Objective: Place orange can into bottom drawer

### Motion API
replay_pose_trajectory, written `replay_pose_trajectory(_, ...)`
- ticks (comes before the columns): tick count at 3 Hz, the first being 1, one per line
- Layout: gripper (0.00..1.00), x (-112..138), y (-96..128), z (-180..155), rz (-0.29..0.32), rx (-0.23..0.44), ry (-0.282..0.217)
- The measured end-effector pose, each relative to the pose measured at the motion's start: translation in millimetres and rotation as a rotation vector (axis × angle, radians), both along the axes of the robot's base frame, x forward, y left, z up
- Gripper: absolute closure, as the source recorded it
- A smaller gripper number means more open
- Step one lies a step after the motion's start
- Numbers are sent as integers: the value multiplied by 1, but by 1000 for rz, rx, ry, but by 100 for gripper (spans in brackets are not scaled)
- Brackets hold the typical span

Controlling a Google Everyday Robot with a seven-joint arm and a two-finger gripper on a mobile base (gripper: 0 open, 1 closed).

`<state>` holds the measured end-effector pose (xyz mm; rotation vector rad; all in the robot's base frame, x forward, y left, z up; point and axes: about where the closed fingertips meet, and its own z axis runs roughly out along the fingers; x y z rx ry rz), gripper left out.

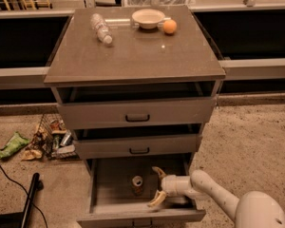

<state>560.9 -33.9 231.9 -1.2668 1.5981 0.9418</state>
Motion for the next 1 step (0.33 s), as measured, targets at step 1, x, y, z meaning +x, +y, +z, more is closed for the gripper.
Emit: replay_pose_trajectory(1, 0, -22, -23, 20, 71, -13, 34)
